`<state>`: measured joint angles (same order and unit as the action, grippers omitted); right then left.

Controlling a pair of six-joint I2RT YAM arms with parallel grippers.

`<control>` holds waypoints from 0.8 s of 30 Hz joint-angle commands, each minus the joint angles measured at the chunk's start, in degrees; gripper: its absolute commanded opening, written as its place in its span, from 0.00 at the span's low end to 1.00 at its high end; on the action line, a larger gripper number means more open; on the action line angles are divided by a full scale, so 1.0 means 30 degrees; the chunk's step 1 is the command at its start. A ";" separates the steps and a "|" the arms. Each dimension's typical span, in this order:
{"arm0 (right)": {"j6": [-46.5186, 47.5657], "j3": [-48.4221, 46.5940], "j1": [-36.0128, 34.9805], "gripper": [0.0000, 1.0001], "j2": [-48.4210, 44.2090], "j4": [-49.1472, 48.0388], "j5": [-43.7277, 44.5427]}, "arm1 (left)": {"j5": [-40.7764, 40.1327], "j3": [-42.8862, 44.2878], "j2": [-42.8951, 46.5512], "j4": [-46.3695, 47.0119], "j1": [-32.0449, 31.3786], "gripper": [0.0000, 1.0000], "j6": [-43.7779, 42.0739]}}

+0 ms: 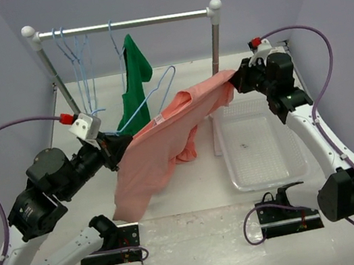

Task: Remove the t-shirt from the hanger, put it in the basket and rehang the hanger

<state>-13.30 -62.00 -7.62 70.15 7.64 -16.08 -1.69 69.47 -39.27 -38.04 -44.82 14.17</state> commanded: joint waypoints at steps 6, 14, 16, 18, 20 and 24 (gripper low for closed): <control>0.2170 0.1271 -0.1730 0.00 -0.1321 -0.1523 -0.3252 | -0.1132 -0.1384 0.0376 0.3998 -0.0061 0.00 0.1306; 0.5545 0.3935 -0.6250 0.00 -0.3168 -0.1465 -0.6593 | -0.1517 0.0300 -0.4250 0.9897 -0.0061 0.00 0.1839; 0.5722 0.4461 -0.6484 0.00 -0.3314 -0.0822 -0.6276 | -0.1369 0.1097 -0.5570 0.9897 -0.0061 0.00 0.1545; 0.5228 0.4872 -0.6543 0.00 -0.3694 -0.0585 -0.5427 | -0.1544 0.2093 -0.6534 0.9839 -0.0061 0.00 0.1516; 0.4583 0.5079 -0.6543 0.00 -0.4278 -0.0466 -0.3438 | -0.2244 0.3202 -0.7211 0.8993 -0.0061 0.00 0.1807; 0.3118 0.5284 -0.6514 0.00 -0.5099 -0.0174 -0.1061 | -0.4817 0.4905 -0.9608 0.7702 -0.0061 0.00 0.1840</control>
<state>-0.97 -46.04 -27.11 57.82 8.03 -26.15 -9.56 78.15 -64.51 -15.40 -44.82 19.11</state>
